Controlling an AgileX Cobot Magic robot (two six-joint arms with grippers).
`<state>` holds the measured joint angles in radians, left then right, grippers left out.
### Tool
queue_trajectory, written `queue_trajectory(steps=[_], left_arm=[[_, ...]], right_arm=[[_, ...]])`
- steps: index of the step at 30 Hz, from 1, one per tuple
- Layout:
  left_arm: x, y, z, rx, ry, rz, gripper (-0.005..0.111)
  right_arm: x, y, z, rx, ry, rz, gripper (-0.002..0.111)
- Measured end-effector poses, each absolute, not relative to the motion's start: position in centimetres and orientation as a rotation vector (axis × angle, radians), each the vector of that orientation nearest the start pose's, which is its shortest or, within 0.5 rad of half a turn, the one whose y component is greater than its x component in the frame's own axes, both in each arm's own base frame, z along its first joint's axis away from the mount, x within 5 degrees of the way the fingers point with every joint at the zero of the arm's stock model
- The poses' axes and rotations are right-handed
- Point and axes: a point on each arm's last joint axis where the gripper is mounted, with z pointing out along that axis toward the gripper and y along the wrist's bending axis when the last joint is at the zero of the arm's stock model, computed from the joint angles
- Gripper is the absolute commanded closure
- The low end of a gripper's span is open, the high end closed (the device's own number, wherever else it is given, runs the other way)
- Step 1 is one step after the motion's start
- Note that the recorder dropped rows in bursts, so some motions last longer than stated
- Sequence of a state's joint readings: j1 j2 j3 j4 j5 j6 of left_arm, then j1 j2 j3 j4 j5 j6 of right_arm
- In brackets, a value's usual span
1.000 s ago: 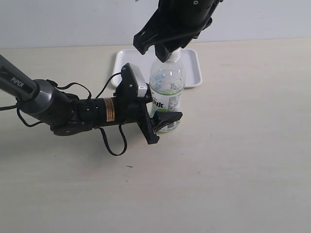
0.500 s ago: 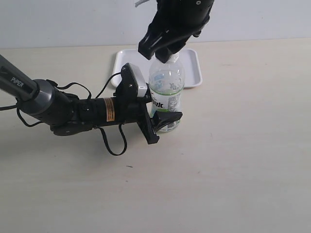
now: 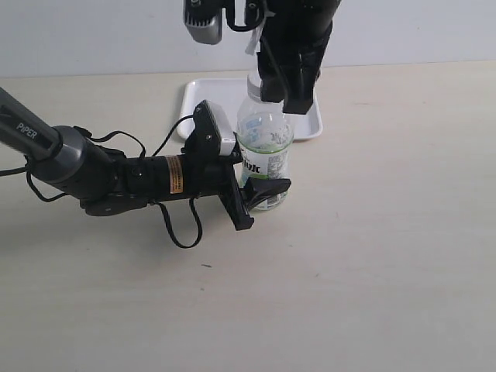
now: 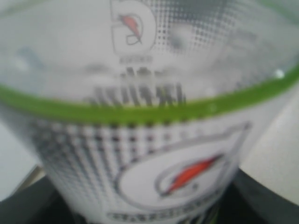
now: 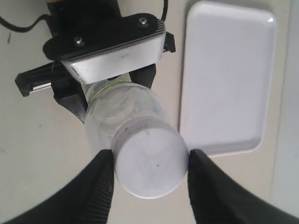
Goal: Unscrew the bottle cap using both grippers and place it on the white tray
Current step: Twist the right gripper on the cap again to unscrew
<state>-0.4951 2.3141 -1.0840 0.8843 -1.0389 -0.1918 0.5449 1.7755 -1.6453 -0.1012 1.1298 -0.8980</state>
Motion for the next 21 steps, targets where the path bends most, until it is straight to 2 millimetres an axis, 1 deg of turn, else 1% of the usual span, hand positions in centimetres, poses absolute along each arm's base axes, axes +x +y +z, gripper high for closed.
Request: queue_trajectory(steps=[8, 11, 17, 21], left_arm=[[33.17, -24.65, 6.35, 1.179, 1.475, -0.779, 0.107], [33.17, -24.65, 6.35, 1.178, 1.476, -0.781, 0.107], [33.17, -24.65, 6.35, 1.178, 1.476, -0.781, 0.107], [33.17, -24.65, 6.35, 1.178, 1.476, -0.781, 0.107]], right_arm=[[33.03, 18.96, 32.22, -2.2, 1.694, -0.344, 0.108], [33.03, 18.96, 32.22, -2.295, 1.581, -0.37, 0.108], [33.03, 18.96, 32.22, -2.343, 1.52, -0.384, 0.107], [33.03, 18.96, 32.22, -2.351, 1.51, -0.386, 0.095]])
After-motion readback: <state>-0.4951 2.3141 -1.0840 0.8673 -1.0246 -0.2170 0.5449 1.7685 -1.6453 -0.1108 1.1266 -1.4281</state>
